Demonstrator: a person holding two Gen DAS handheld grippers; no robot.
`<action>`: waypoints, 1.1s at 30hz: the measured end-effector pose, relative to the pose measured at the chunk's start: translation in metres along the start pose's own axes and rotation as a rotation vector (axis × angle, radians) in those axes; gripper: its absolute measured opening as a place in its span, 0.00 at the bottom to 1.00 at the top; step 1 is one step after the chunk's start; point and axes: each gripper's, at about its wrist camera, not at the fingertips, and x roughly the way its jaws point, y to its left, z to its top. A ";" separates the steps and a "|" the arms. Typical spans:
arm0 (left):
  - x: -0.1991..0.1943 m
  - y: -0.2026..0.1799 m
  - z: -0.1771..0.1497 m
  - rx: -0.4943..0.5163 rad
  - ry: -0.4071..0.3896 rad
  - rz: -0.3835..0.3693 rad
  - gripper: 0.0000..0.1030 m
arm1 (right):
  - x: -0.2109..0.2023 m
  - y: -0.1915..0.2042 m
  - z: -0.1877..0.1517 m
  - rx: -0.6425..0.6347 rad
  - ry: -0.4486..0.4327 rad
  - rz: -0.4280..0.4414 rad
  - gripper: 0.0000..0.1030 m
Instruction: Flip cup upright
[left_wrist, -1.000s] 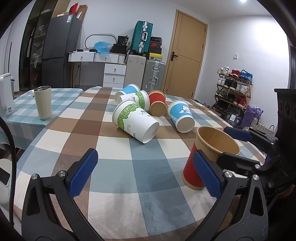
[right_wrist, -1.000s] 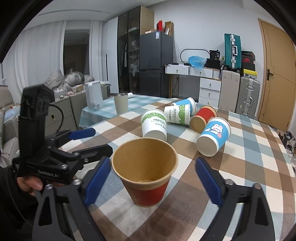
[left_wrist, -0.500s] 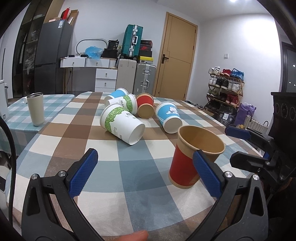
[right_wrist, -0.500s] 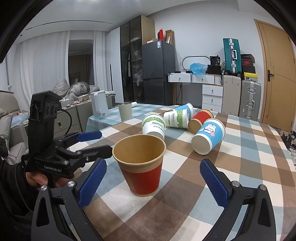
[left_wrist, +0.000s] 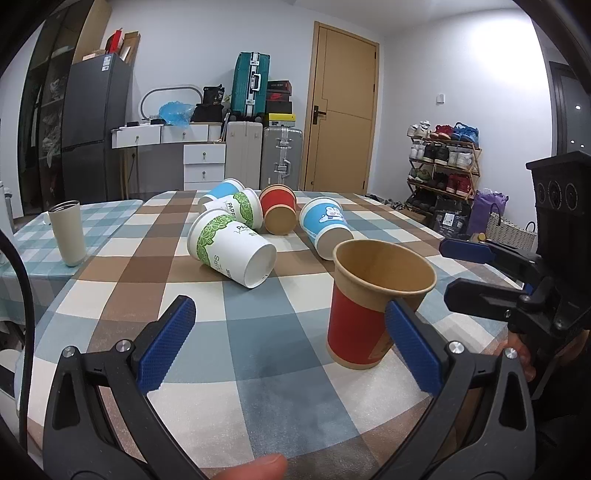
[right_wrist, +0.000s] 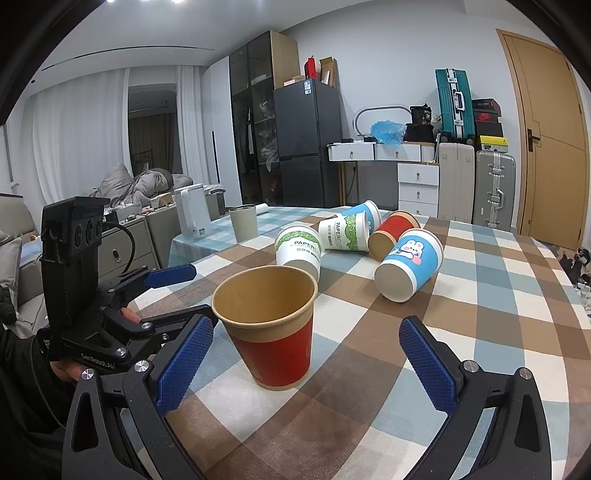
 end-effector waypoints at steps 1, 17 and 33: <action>0.000 0.000 0.000 0.003 0.000 0.000 0.99 | 0.001 0.000 0.000 0.000 0.002 0.001 1.00; 0.000 -0.002 0.000 0.011 -0.002 -0.001 0.99 | 0.001 0.000 -0.001 -0.002 0.003 -0.001 1.00; 0.000 -0.003 0.000 0.012 -0.002 0.000 0.99 | 0.002 -0.001 -0.003 -0.005 0.010 0.000 1.00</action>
